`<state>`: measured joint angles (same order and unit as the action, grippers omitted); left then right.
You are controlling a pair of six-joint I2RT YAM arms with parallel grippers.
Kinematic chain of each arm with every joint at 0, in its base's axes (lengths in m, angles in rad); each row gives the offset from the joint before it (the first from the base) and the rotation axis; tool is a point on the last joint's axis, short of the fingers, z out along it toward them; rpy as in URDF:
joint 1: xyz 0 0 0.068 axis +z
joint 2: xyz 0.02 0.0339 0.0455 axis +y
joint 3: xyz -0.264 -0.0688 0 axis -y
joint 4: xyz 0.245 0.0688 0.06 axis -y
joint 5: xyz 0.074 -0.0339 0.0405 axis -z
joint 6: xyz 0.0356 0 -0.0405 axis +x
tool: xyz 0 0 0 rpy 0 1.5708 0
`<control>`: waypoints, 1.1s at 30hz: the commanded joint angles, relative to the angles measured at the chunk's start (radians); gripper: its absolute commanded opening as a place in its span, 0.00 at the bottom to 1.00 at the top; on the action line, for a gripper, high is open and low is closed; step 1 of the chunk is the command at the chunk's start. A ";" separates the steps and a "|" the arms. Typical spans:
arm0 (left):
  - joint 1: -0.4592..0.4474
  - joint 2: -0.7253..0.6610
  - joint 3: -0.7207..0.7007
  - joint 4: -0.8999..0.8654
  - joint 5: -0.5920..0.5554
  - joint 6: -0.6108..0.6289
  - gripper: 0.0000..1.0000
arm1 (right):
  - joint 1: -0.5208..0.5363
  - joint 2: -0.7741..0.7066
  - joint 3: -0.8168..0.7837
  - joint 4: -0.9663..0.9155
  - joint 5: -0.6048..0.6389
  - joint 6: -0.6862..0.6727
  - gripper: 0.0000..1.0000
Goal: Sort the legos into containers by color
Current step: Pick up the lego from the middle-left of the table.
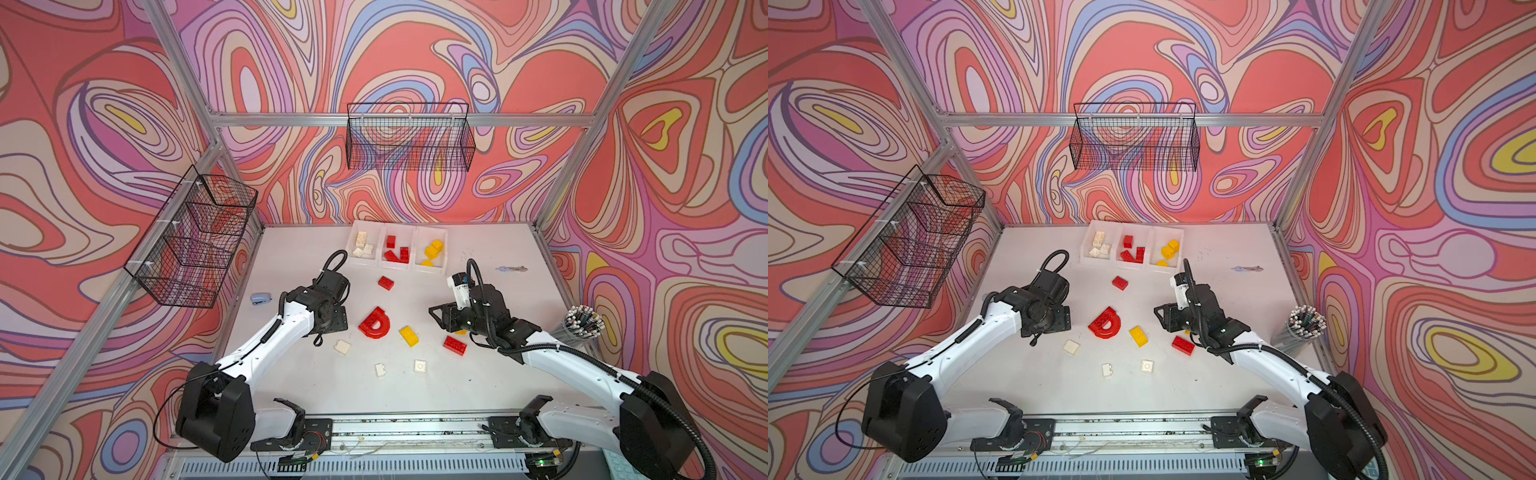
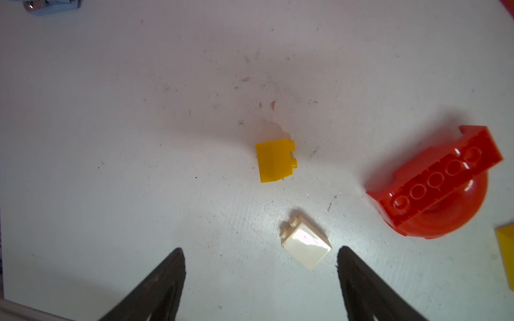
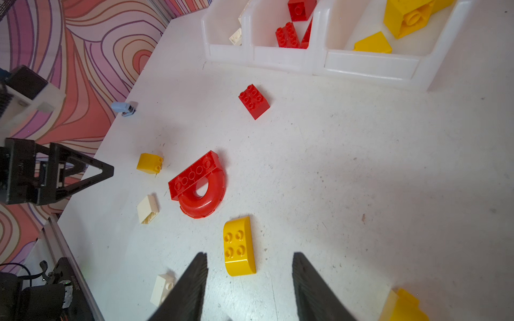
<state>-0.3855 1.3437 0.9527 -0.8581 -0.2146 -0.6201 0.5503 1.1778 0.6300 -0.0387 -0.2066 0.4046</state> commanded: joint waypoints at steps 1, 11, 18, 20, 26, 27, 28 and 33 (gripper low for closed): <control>0.017 0.052 -0.015 0.048 0.003 -0.072 0.84 | -0.004 -0.007 -0.015 0.023 -0.010 -0.011 0.52; 0.029 0.232 0.033 0.108 -0.016 -0.060 0.81 | -0.004 -0.009 -0.031 0.030 -0.008 -0.010 0.52; 0.035 0.288 0.047 0.134 -0.017 -0.062 0.71 | -0.004 -0.001 -0.038 0.039 -0.008 -0.009 0.52; 0.036 0.303 0.054 0.139 -0.017 -0.060 0.69 | -0.004 0.003 -0.038 0.040 -0.012 -0.010 0.52; 0.036 0.349 0.078 0.145 -0.019 -0.053 0.66 | -0.004 0.009 -0.040 0.049 -0.019 -0.007 0.52; 0.036 0.354 0.078 0.147 -0.021 -0.052 0.65 | -0.004 0.011 -0.041 0.049 -0.019 -0.008 0.52; 0.035 0.358 0.078 0.148 -0.023 -0.052 0.65 | -0.004 0.011 -0.042 0.050 -0.019 -0.007 0.52; 0.035 0.382 0.076 0.157 -0.029 -0.046 0.57 | -0.004 0.011 -0.044 0.052 -0.019 -0.008 0.52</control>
<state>-0.3580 1.7081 1.0138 -0.7036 -0.2192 -0.6586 0.5503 1.1820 0.6018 -0.0025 -0.2184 0.4046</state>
